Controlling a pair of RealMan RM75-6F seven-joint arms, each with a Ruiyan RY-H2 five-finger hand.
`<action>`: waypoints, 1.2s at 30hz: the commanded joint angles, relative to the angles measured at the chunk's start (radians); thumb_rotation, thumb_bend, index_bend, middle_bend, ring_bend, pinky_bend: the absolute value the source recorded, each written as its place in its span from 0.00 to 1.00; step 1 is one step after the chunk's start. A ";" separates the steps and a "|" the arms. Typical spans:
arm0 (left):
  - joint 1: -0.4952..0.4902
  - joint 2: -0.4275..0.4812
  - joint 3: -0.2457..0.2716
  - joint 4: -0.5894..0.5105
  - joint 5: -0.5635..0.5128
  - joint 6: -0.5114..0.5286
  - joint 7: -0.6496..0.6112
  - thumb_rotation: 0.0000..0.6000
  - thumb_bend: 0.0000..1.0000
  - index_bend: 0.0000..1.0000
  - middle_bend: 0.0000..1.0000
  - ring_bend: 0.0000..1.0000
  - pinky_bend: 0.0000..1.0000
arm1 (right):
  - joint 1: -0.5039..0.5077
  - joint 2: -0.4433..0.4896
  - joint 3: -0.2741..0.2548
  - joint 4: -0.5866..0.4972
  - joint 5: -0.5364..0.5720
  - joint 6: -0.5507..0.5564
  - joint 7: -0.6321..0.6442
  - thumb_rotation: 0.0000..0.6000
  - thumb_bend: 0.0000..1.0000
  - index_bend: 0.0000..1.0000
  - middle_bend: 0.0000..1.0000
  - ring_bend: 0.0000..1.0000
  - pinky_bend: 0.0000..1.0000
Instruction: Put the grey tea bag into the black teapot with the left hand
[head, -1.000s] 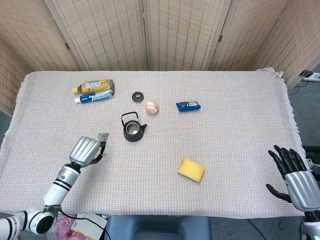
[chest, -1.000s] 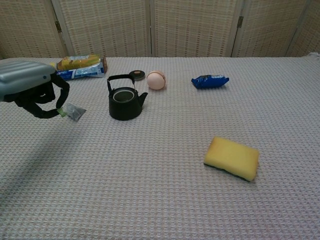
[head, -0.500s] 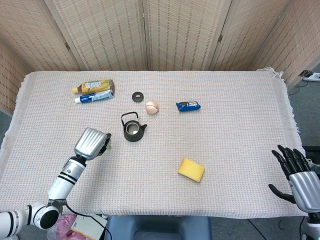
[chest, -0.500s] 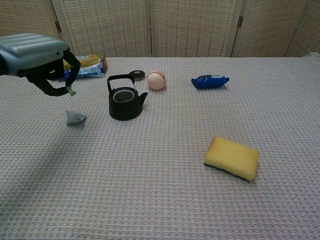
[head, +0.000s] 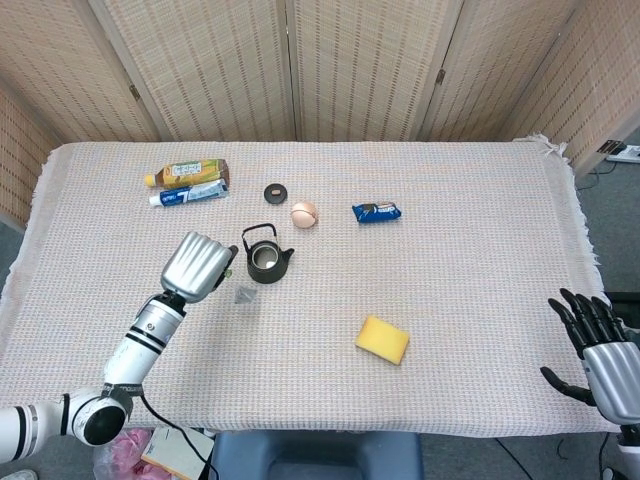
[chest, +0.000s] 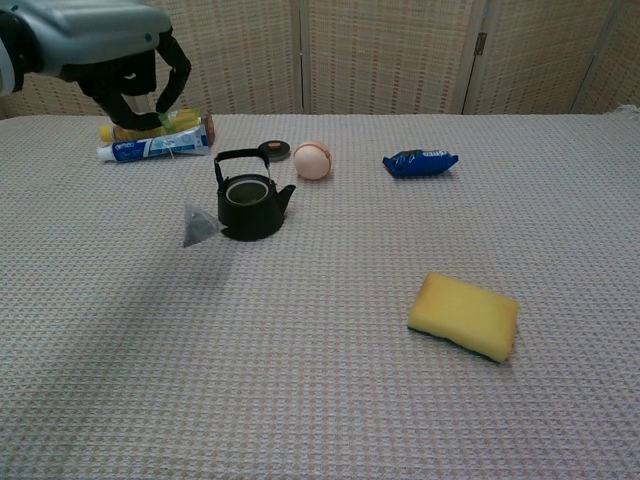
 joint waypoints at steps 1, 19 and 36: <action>-0.038 0.014 -0.016 -0.027 -0.038 0.004 0.050 1.00 0.53 0.73 1.00 0.98 1.00 | -0.003 0.000 0.003 0.001 0.004 0.006 0.003 1.00 0.12 0.00 0.00 0.00 0.00; -0.209 0.031 -0.039 -0.068 -0.212 0.030 0.207 1.00 0.53 0.73 1.00 0.99 1.00 | 0.009 0.004 0.012 0.005 0.037 -0.032 0.018 1.00 0.12 0.00 0.00 0.00 0.00; -0.306 -0.003 -0.011 0.033 -0.264 -0.005 0.177 1.00 0.53 0.74 1.00 0.99 1.00 | 0.012 0.010 0.027 0.008 0.071 -0.045 0.042 1.00 0.12 0.00 0.00 0.00 0.00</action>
